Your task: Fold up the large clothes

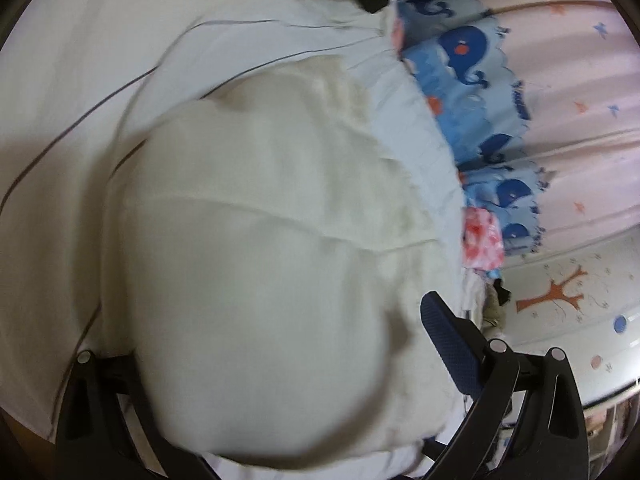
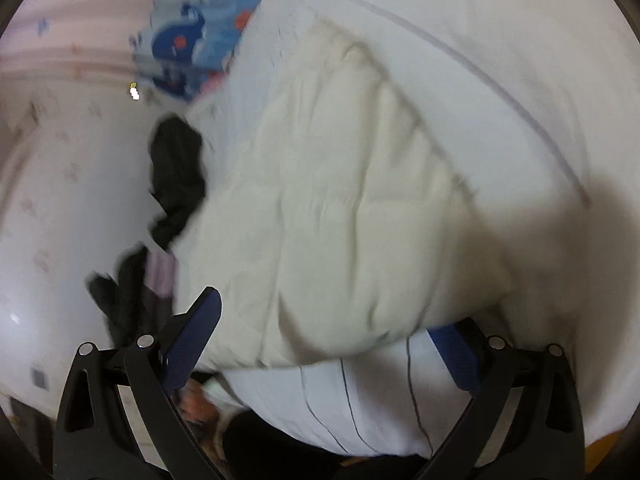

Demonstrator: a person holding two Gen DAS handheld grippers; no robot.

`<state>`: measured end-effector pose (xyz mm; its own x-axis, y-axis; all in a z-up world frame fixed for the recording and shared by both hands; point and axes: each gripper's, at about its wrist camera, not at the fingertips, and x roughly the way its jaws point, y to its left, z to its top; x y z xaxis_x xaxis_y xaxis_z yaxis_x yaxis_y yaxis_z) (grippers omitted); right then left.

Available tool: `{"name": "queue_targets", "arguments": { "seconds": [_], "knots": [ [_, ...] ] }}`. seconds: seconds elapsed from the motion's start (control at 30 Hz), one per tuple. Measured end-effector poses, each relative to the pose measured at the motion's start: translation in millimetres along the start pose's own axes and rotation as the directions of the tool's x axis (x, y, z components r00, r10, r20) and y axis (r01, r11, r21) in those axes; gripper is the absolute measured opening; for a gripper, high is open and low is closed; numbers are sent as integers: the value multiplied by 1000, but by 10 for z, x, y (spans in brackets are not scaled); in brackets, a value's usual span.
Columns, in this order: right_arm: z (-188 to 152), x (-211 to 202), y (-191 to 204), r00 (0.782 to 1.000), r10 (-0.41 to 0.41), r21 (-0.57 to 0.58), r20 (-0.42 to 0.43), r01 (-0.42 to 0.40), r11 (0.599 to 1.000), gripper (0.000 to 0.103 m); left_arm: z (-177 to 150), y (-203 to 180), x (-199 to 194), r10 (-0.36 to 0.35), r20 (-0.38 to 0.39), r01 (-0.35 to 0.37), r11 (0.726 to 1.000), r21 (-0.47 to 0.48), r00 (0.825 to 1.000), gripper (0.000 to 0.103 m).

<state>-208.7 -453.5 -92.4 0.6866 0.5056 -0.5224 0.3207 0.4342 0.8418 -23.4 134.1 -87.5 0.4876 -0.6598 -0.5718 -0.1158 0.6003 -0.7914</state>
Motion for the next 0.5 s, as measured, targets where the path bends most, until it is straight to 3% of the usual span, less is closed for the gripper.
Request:
{"name": "queue_targets", "arguments": {
  "seconds": [0.1, 0.13, 0.2, 0.23, 0.27, 0.3, 0.37, 0.5],
  "knots": [
    [77, -13, -3, 999, 15, 5, 46, -15, 1000, 96, 2, -34, 23, 5, 19, -5, 1000, 3, 1000, 95],
    [106, 6, 55, 998, 19, -35, 57, -17, 999, 95, 6, -70, 14, -13, 26, 13, 1000, 8, 1000, 89],
    [133, 17, 181, 996, 21, -107, 89, -11, 994, 84, 35, -161, -13, -10, 36, 10, 1000, 20, 999, 67],
    [141, 8, 227, 993, 30, -122, 110, -16, 992, 67, 54, -188, -31, -13, 38, 12, 1000, 23, 999, 56],
    [160, -31, 260, 991, 36, -137, 133, -17, 990, 43, 87, -207, -50, -24, 33, 23, 999, 24, 999, 49],
    [195, -80, 282, 987, 30, -147, 155, -7, 989, 33, 94, -218, -56, -29, 27, 29, 999, 24, 999, 47],
    [267, -167, 331, 985, 41, -171, 168, -12, 985, 25, 102, -246, -70, -47, 10, 47, 999, 20, 999, 42],
    [209, -519, 594, 976, 51, -273, 210, 8, 962, 17, -44, -439, -232, -115, -8, 115, 991, 75, 993, 39]
  ]
}}
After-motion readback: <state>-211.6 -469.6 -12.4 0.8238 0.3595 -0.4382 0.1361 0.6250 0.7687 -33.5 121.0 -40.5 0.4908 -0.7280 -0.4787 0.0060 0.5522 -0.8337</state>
